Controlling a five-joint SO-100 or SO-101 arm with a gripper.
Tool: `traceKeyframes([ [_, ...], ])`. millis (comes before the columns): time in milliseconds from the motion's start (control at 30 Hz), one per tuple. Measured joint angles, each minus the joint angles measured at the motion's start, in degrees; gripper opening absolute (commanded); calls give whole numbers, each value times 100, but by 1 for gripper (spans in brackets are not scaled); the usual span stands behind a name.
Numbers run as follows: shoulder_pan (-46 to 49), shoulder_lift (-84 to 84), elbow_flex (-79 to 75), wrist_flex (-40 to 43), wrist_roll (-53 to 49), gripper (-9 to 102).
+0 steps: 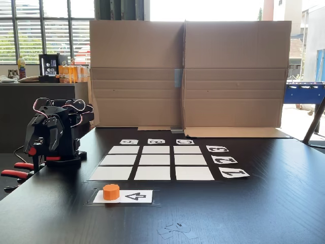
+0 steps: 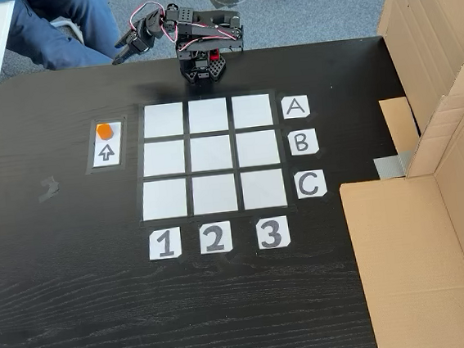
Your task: Pick up the round, orange token and place it in the grid on square A1.
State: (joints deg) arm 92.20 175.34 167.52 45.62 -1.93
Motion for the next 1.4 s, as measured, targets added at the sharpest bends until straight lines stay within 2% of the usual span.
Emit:
traceKeyframes([
  [433,-202,-2373,-2355,132,0,28],
  [533,-360,-2962,-3015,527,0,27],
  [800,-1099,-4465,-4887,2408,18,27],
  [1000,-1819,-5467,-6047,3296,316,27],
  [1400,-2944,-7225,-7260,3542,396,28],
])
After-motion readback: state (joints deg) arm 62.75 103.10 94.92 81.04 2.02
